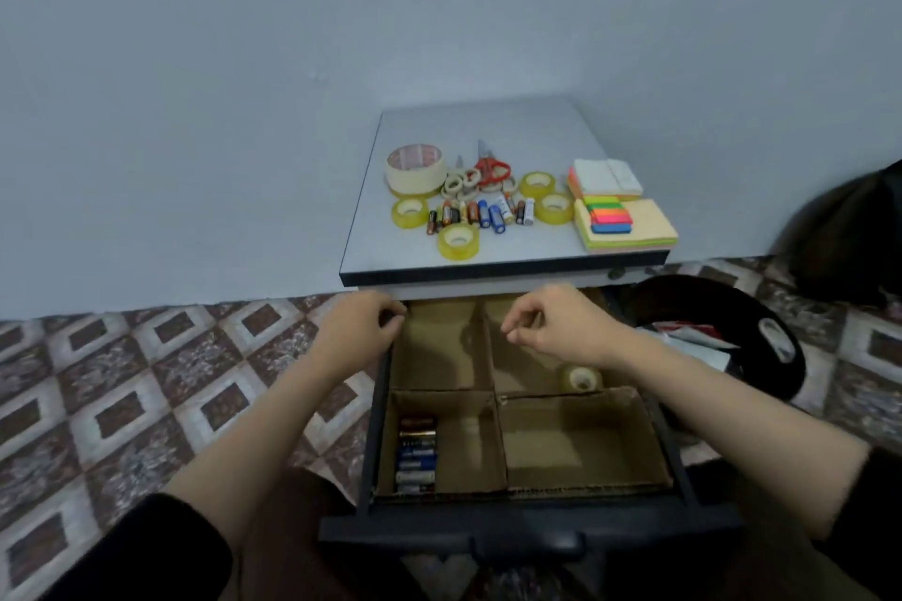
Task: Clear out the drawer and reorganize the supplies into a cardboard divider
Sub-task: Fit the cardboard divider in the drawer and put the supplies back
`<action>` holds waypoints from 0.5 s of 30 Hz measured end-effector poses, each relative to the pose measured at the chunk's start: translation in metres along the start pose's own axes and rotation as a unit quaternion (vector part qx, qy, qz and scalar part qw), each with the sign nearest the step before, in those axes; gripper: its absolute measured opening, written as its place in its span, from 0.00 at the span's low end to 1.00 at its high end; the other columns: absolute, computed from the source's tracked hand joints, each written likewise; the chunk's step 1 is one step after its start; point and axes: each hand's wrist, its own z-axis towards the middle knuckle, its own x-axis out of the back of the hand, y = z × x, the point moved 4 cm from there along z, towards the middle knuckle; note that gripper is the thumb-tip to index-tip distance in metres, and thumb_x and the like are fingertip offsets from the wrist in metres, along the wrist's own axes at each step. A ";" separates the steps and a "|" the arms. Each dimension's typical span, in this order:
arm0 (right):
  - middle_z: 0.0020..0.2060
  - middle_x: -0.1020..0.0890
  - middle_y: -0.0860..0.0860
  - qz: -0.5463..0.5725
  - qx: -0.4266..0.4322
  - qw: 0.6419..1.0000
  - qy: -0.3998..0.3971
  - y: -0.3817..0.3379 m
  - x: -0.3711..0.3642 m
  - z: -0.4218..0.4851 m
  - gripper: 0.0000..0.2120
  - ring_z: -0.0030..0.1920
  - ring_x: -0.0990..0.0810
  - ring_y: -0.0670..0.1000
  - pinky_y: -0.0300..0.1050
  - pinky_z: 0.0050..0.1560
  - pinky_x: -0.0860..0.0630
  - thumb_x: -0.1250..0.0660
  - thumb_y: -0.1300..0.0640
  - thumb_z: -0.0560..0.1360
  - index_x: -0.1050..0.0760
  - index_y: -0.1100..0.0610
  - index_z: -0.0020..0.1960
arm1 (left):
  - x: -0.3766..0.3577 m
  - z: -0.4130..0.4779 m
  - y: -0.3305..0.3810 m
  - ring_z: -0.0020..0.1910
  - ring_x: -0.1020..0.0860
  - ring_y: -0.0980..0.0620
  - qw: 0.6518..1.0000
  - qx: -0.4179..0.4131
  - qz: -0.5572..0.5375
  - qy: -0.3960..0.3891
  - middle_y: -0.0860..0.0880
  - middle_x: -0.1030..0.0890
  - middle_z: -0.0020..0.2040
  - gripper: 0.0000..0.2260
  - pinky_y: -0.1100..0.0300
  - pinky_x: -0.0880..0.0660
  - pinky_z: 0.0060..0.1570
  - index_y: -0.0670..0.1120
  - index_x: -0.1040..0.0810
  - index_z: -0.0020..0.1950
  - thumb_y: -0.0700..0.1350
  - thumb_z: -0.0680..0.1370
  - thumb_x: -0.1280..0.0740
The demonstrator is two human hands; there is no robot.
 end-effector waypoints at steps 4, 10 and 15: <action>0.46 0.18 0.49 -0.039 -0.012 0.998 0.048 0.006 0.044 0.019 0.05 0.47 0.21 0.45 0.38 0.49 0.26 0.32 0.58 0.74 0.19 0.54 0.49 | 0.019 0.026 0.018 0.53 0.23 0.53 1.000 -0.018 -0.002 0.018 0.49 0.20 0.55 0.10 0.62 0.29 0.52 0.45 0.20 0.57 0.44 0.78 0.36; 0.50 0.17 0.50 -0.125 -0.025 0.988 0.087 0.011 0.091 0.057 0.07 0.51 0.21 0.50 0.42 0.51 0.27 0.31 0.58 0.73 0.19 0.56 0.51 | 0.049 0.078 0.036 0.58 0.25 0.49 0.995 -0.056 0.085 0.004 0.47 0.22 0.60 0.14 0.58 0.31 0.57 0.45 0.23 0.61 0.48 0.77 0.35; 0.46 0.16 0.50 -0.103 -0.026 0.987 0.117 0.014 0.113 0.090 0.05 0.44 0.21 0.47 0.42 0.48 0.25 0.31 0.60 0.72 0.17 0.56 0.46 | 0.060 0.124 0.045 0.59 0.25 0.49 0.992 -0.053 0.115 -0.015 0.46 0.22 0.61 0.15 0.58 0.30 0.56 0.46 0.24 0.63 0.48 0.77 0.34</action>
